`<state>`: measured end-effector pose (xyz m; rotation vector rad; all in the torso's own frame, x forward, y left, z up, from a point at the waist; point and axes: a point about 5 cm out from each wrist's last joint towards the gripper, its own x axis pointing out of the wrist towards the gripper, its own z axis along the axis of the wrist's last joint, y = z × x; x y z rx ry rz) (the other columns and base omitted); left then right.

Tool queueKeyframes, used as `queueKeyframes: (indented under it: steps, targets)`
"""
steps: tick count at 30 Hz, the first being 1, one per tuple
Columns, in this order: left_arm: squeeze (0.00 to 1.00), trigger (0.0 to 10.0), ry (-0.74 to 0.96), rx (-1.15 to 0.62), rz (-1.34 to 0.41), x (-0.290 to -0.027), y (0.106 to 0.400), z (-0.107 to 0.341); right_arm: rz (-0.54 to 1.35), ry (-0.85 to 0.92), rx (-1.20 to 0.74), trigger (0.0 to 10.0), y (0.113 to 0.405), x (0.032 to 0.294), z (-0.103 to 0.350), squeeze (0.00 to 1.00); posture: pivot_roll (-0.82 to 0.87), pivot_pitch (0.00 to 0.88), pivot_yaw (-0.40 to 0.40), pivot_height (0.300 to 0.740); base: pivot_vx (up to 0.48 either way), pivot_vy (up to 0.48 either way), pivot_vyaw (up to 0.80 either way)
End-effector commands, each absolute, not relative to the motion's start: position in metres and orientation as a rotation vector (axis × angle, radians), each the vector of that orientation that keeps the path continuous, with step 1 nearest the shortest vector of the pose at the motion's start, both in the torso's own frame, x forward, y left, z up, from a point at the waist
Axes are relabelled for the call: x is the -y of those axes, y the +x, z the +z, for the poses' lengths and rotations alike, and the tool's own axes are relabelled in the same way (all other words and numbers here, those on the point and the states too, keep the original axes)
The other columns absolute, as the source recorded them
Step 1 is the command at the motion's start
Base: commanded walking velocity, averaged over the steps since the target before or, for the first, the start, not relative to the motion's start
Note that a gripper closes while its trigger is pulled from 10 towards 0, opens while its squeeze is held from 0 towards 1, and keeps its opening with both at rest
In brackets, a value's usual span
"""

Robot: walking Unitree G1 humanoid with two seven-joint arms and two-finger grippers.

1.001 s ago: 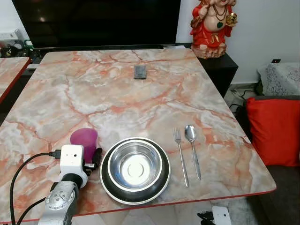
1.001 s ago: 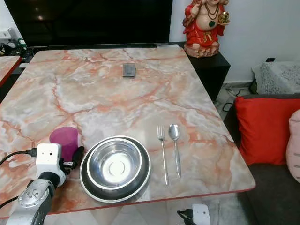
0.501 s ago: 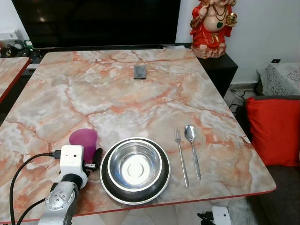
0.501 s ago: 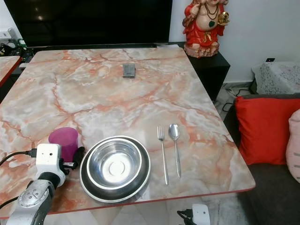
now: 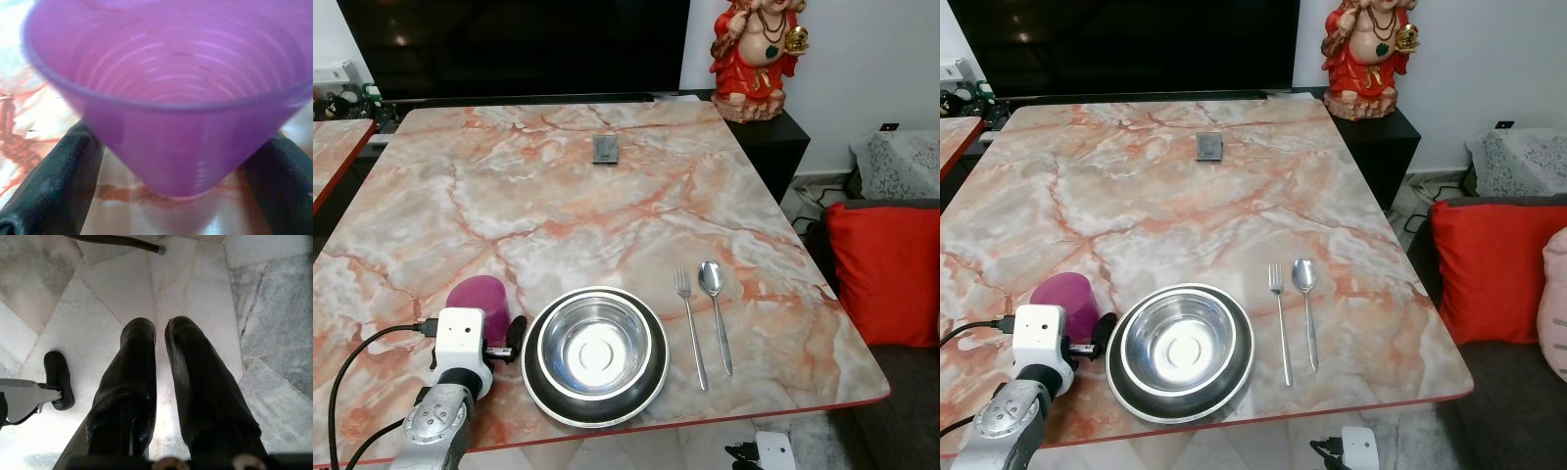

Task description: Setting the table

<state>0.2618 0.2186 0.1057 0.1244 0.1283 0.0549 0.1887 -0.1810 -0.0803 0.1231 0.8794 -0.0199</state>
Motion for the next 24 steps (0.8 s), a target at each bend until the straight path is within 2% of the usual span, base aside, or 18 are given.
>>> queueKeyframes:
  steps: [1, 24]
  targets:
    - [0.00, 10.0, 0.138, -0.143, 0.071, -0.223, 0.258, 0.106, -0.021, 0.119, -0.903, 10.0, 0.184, 0.183, -0.083, 0.00, 0.03, 0.111, -0.032, 0.740, 0.000, 0.000, 0.00]
    - [0.00, 10.0, 0.073, -0.071, 0.056, -0.215, 0.193, 0.116, -0.020, 0.111, -0.895, 10.0, 0.186, 0.186, -0.081, 0.00, 0.06, 0.113, -0.043, 0.740, 0.000, 0.000, 0.00]
